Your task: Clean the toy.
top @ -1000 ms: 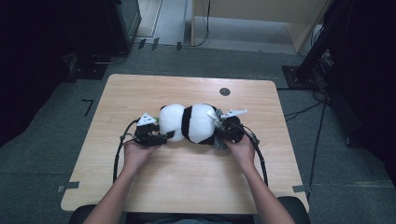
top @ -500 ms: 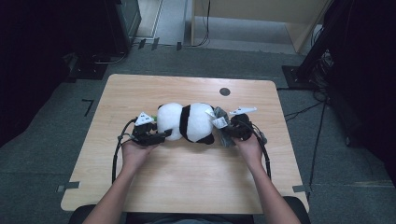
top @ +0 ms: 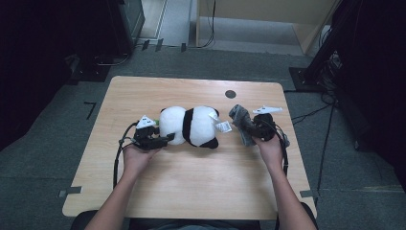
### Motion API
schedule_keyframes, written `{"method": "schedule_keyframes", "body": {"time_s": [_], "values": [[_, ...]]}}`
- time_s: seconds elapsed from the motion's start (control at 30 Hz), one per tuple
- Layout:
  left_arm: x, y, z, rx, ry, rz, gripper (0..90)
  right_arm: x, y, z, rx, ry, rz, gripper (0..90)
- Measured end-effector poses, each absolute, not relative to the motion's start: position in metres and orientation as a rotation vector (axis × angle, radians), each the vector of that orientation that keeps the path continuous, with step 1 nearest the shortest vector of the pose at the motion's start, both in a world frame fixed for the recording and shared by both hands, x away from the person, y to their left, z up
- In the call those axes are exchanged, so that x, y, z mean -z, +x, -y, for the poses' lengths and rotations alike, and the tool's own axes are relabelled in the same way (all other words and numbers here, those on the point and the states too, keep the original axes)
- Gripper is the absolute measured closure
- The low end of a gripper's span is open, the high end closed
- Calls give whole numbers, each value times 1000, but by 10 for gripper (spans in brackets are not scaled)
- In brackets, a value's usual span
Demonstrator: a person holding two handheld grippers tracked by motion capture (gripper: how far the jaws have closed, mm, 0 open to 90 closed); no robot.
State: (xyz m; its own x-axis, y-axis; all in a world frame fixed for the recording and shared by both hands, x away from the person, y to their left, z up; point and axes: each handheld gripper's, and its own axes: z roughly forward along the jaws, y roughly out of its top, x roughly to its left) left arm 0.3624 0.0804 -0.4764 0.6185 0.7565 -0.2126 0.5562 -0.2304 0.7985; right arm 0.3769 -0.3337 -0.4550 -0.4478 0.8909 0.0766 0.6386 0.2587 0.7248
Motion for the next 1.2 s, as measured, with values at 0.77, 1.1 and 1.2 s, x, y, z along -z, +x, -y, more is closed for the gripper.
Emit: {"method": "schedule_keyframes", "body": {"time_s": [0.77, 1.1, 1.2], "values": [[477, 363, -81, -264, 1919, -1043, 368, 496, 393, 362, -952, 1496, -2124, 587], [477, 364, -81, -255, 1915, -1053, 328, 483, 387, 361, -1059, 1471, -2109, 377], [477, 364, -81, -254, 1916, -1050, 310, 476, 384, 357, -1088, 1451, -2105, 352]]}}
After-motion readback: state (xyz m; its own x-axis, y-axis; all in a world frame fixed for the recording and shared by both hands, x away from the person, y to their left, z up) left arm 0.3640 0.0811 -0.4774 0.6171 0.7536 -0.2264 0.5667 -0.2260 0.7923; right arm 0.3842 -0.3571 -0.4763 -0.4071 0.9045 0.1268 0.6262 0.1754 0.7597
